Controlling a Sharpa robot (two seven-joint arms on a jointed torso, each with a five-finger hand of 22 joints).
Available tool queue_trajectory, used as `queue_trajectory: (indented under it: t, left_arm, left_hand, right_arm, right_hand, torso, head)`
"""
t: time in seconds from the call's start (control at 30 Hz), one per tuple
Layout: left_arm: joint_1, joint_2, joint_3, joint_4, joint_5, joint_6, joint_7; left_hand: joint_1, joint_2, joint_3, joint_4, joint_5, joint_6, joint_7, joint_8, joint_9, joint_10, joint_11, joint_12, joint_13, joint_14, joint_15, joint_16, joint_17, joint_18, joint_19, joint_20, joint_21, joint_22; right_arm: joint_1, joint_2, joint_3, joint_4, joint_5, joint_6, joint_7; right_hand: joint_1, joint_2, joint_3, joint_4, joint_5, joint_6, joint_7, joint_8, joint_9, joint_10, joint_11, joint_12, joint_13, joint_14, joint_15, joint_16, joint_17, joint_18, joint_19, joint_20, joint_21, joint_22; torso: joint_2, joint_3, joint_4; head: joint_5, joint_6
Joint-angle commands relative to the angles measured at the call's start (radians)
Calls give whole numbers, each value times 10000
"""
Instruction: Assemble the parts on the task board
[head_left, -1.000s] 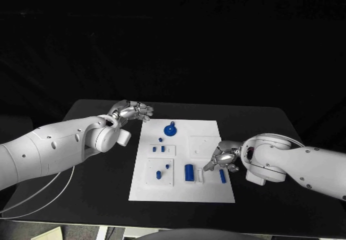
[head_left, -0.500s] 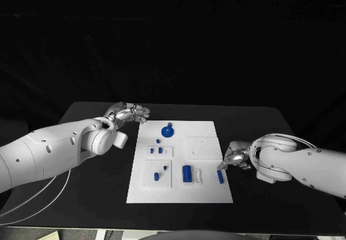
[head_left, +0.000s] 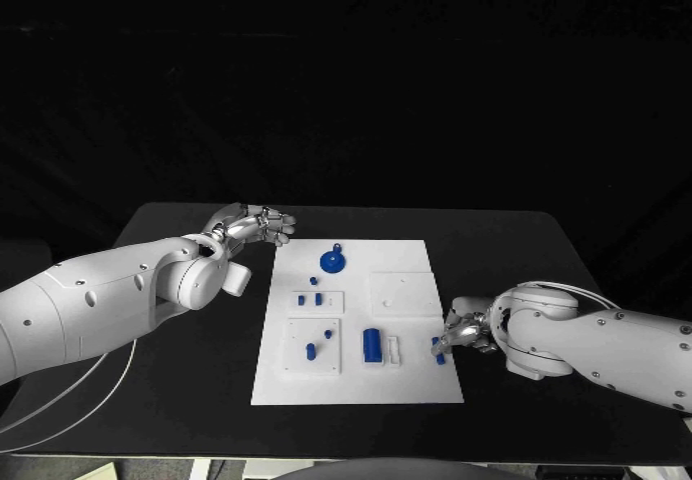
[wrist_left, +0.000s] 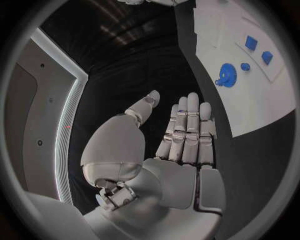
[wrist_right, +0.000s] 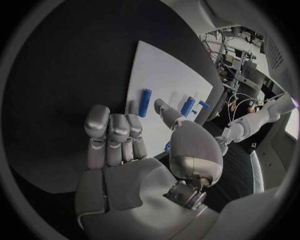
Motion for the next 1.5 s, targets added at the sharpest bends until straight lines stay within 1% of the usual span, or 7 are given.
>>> queue_trajectory:
  t: [0.03, 0.43, 0.53, 0.77, 1.07, 1.27, 1.5]
  left_arm:
    - [13, 1, 11, 36, 46, 125, 68]
    - [14, -27, 11, 48, 46, 129, 65]
    - [14, -28, 11, 53, 46, 99, 66]
    - [14, -25, 11, 39, 46, 91, 74]
    - [14, -15, 11, 34, 46, 104, 83]
    - [14, -20, 11, 30, 46, 100, 84]
    - [14, -16, 11, 25, 46, 97, 88]
  left_hand:
    - [-105, -32, -3, 40, -17, -79, -19, 38, -15, 33, 4, 7, -16, 78, 18, -40, 11, 140, 65, -29, -35, 16]
    - [-105, -33, -1, 46, -15, -79, -21, 40, -16, 33, 4, 7, -18, 80, 17, -49, 22, 141, 66, -30, -39, 21]
    - [-105, -34, 0, 48, -15, -78, -21, 41, -17, 34, 3, 7, -19, 81, 17, -52, 25, 141, 66, -30, -41, 23]
    - [-105, -42, 1, 51, -15, -92, -17, 35, -21, 32, 4, 6, -21, 85, 16, -60, 35, 142, 67, -31, -45, 28]
    - [-100, -42, 5, 53, -13, -94, -16, 35, -23, 35, 3, 7, -22, 88, 15, -66, 44, 143, 68, -32, -48, 32]
    - [-97, -43, 6, 54, -13, -95, -16, 36, -24, 36, 2, 8, -24, 90, 15, -71, 50, 144, 69, -32, -50, 35]
    - [-94, -42, 9, 55, -12, -94, -16, 38, -25, 37, 2, 9, -25, 92, 14, -76, 56, 144, 70, -32, -52, 38]
  right_arm:
    - [-85, 96, -8, -12, -271, 18, -53]
    - [-447, 411, -13, -213, -1720, -156, -82]
    - [-561, 542, -14, -247, -2779, -382, -306]
    - [-756, 719, -25, -266, -3574, -269, -368]
    - [-798, 765, -33, -199, -3599, -179, -346]
    - [-800, 784, -34, -182, -3299, -212, -316]
    - [-799, 772, -30, -202, -2173, -421, -228]
  right_hand:
    - [17, -54, -2, 79, -51, 129, 31, -68, -22, 69, -28, -36, 8, 14, -58, -41, 15, 993, 46, 11, -31, 41]
    - [197, 27, 173, 136, -52, 141, 27, -72, -6, 85, -33, -45, 17, 14, -61, -41, 17, 993, 45, 20, -18, 54]
    - [306, 53, 283, 150, -51, 148, 26, -75, 1, 95, -34, -48, 23, 17, -61, -37, 18, 993, 50, 25, -11, 58]
    - [1063, 170, 990, -115, -47, 162, 28, -91, 13, 101, -32, -85, 19, 27, -55, -38, 12, 993, 69, 33, 15, 73]
    - [1197, 200, 1116, -297, -45, 169, 44, -104, 16, 87, -13, -126, 1, 30, -32, -45, 3, 993, 60, 91, 36, 90]
    - [1298, 371, 1255, -458, -15, 184, 55, -123, 7, 91, 0, -153, -4, 37, -15, -54, -10, 993, 47, 147, 45, 99]
    - [1172, 536, 1482, -374, 49, 224, 59, -151, -24, 119, 4, -161, 10, 50, -6, -61, -25, 993, 43, 210, 45, 100]
  torso:
    - [3, -6, 9]
    - [0, -2, 8]
    - [-6, 0, -1]
    - [4, 5, 4]
    - [-5, 0, 2]
    - [-2, 0, 4]
    - [-3, -1, 5]
  head:
    - [-9, -14]
    - [11, -25]
    - [13, -26]
    - [31, -54]
    - [57, -75]
    - [32, -70]
    - [64, -68]
